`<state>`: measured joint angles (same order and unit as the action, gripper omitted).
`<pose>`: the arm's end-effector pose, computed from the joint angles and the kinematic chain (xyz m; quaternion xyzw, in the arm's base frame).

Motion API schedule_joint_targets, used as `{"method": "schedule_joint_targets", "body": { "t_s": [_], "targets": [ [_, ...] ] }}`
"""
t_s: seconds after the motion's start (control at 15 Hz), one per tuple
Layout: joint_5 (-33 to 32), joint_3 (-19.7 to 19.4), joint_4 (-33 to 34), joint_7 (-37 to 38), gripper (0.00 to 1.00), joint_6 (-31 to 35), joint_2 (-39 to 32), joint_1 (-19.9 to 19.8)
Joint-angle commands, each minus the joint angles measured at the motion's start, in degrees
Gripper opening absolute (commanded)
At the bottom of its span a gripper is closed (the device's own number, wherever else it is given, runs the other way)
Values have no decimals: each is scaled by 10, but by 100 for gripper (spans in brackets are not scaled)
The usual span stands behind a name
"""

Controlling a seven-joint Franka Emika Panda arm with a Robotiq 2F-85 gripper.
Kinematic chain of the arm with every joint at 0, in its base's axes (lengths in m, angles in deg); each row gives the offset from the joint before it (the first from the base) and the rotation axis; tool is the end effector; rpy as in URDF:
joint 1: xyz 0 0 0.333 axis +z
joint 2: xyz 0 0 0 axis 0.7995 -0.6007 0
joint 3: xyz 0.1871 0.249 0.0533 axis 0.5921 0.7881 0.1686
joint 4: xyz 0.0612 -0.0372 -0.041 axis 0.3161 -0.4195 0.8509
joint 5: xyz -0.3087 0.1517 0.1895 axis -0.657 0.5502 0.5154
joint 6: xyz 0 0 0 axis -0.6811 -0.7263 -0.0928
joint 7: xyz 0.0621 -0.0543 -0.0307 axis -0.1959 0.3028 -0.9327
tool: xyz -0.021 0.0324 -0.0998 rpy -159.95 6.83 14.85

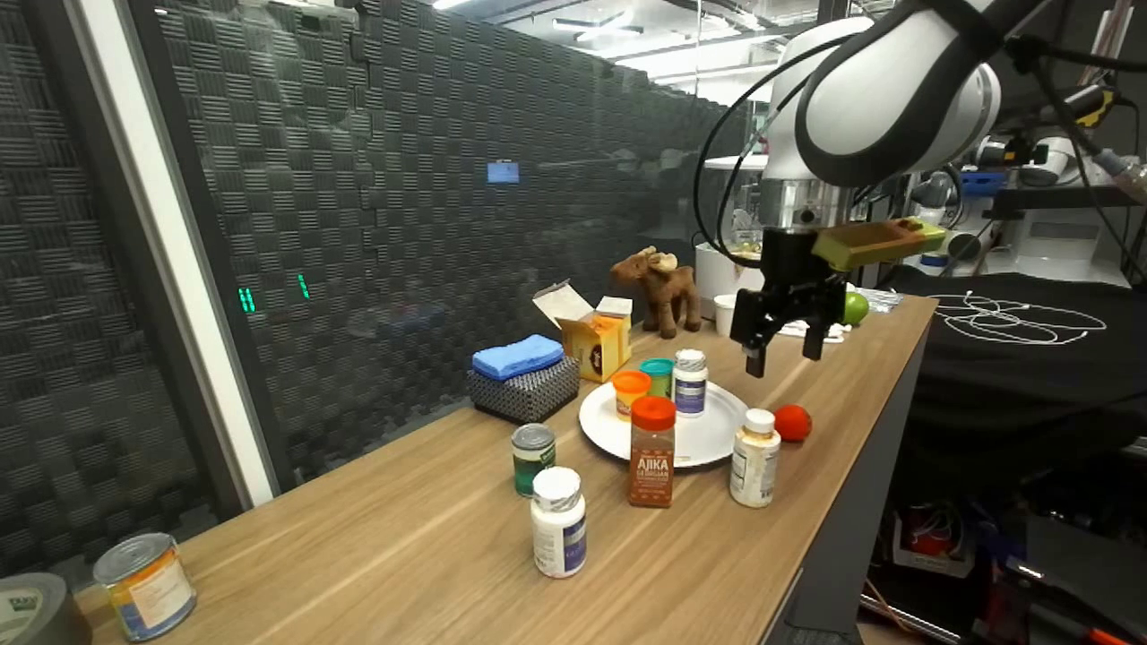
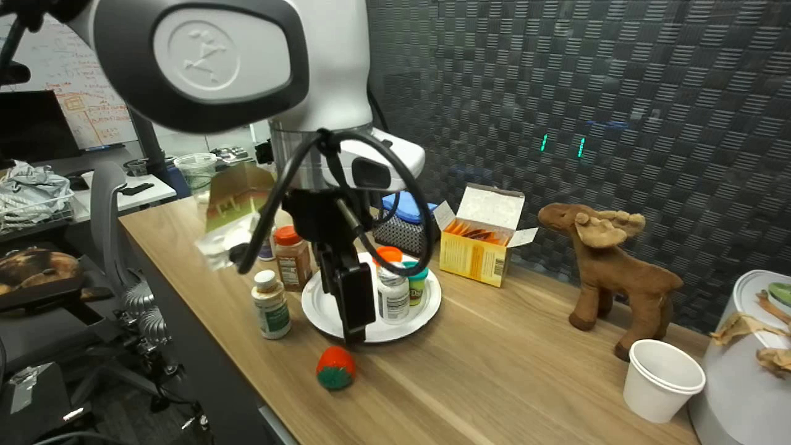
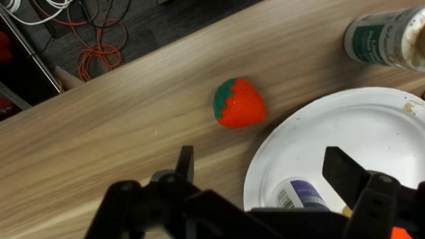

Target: Put the bottles on the white tray

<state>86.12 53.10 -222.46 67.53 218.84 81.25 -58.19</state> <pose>0.4700 -0.0975 0.3080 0.9833 -0.1813 0.0040 0.0178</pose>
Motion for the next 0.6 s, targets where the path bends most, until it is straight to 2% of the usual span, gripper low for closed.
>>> {"method": "schedule_joint_targets", "body": {
  "t_s": [0.0,0.27,0.53],
  "targets": [
    [-3,5,-25,-9,100,46,-15,-2],
    [-9,0,-13,-9,100,70,-60,-3],
    [6,-1,-5,-24,100,58,-84,-5]
  ]
}}
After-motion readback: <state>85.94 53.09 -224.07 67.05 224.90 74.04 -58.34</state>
